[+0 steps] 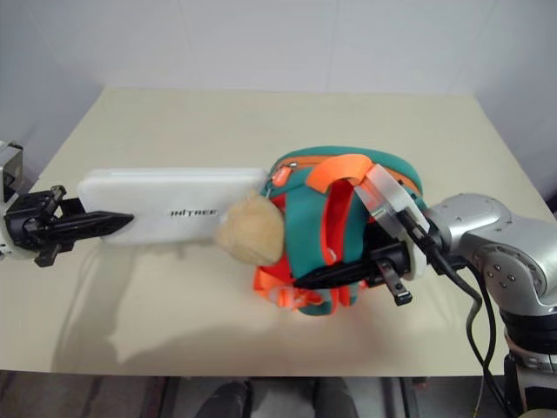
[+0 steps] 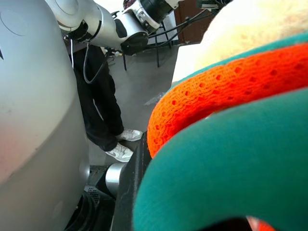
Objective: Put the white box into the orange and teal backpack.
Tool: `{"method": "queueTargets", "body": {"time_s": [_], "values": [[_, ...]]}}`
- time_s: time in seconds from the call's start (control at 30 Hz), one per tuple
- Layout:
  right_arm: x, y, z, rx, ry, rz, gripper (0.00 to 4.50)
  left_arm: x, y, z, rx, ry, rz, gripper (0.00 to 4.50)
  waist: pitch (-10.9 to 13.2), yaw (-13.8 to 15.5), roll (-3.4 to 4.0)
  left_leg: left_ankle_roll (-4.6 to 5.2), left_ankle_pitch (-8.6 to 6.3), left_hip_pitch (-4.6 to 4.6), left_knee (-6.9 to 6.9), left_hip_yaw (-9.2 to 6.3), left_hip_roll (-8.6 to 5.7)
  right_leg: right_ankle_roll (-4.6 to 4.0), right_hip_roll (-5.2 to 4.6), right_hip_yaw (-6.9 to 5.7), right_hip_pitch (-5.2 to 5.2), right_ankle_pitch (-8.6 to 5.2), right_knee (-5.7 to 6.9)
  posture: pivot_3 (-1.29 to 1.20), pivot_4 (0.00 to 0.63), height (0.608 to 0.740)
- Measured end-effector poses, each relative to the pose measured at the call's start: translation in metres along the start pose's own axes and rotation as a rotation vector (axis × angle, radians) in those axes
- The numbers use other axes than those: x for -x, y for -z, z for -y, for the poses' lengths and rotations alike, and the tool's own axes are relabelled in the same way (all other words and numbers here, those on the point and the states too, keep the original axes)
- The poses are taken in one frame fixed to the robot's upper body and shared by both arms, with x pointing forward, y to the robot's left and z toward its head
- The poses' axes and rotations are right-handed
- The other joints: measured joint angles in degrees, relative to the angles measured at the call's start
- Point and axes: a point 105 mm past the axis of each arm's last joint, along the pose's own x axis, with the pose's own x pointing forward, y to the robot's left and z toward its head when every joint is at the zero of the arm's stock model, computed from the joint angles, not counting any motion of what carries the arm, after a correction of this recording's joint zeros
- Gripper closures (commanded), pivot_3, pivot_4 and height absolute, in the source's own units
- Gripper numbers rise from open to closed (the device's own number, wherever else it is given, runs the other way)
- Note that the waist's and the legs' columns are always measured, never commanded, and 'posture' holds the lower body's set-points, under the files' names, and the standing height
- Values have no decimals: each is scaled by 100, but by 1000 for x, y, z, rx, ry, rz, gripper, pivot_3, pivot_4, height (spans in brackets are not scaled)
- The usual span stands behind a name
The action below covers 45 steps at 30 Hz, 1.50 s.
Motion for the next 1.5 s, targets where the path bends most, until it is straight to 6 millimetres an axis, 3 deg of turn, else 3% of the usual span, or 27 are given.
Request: {"method": "queueTargets", "body": {"time_s": [0.47,0.9,1.23,1.5], "values": [[-7,4,3,14,5,16,4013,-50,-11,0,-133,154,-72,3180,0,27,0,-8,4,-3,2,1,-1,3,2,-2,7,1,8,0,150,740],[-9,6,6,28,24,16,4013,-58,-14,4,-106,169,-64,3181,1,23,2,-7,4,-2,9,5,4,3,8,-1,7,1,14,0,150,740],[-15,8,9,36,1,31,4013,-119,-8,5,-104,230,-54,3181,1,25,1,-7,4,-2,31,3,0,10,8,0,16,5,22,0,150,740],[-17,9,11,43,7,35,4013,-140,-4,9,-81,233,-94,3181,1,26,1,-7,4,-2,35,3,0,10,8,1,16,5,22,0,150,740]]}}
